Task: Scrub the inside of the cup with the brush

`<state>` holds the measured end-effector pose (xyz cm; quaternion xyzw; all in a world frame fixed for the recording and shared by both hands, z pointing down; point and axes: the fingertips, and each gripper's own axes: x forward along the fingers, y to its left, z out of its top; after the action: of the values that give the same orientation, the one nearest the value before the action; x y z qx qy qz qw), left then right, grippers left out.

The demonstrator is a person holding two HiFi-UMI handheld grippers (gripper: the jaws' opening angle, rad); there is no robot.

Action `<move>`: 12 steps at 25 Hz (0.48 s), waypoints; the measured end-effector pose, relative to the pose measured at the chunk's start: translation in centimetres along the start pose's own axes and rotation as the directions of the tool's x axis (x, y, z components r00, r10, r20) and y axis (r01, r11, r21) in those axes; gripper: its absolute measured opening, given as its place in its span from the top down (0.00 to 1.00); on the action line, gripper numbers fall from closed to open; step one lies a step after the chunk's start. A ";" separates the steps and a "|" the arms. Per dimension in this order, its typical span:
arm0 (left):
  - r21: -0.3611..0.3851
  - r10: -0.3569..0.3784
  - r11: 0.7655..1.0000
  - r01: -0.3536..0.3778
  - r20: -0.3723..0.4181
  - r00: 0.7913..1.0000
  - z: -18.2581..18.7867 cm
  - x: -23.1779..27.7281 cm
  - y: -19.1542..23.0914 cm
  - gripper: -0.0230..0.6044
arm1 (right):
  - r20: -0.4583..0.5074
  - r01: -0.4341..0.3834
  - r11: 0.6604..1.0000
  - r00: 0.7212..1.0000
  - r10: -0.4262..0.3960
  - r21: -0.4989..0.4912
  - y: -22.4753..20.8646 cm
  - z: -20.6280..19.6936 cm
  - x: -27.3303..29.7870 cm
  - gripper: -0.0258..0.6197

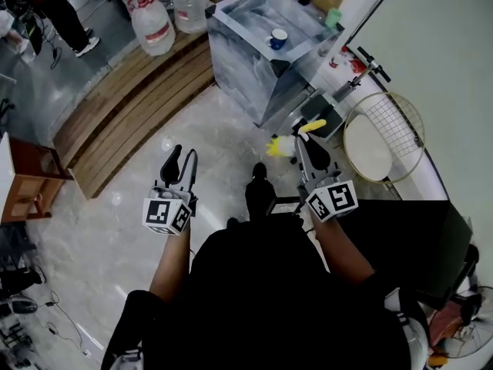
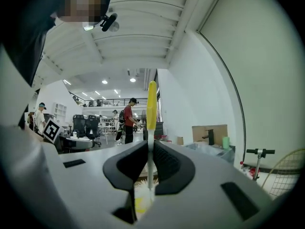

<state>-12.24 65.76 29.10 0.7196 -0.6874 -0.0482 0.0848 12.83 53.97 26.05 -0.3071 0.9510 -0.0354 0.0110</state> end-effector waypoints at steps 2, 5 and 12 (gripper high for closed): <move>0.002 -0.012 1.000 0.012 -0.014 1.000 0.4 3.9 0.4 0.70 | 0.007 0.007 1.000 1.000 -0.007 0.010 -2.8 0.4 3.0 0.89; 0.028 -0.019 0.999 0.020 -0.033 0.999 1.1 10.2 1.1 0.70 | 0.025 0.003 0.999 1.000 -0.004 0.039 -7.0 0.9 7.4 0.88; 0.064 -0.015 0.998 0.016 -0.025 1.000 2.7 23.5 1.9 0.70 | 0.035 -0.080 0.996 0.996 0.078 0.047 -15.8 1.4 15.6 0.89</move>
<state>-13.44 42.08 27.92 0.7278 -0.6820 -0.0181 0.0696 9.40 31.99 25.88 -0.2696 0.9609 -0.0529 0.0356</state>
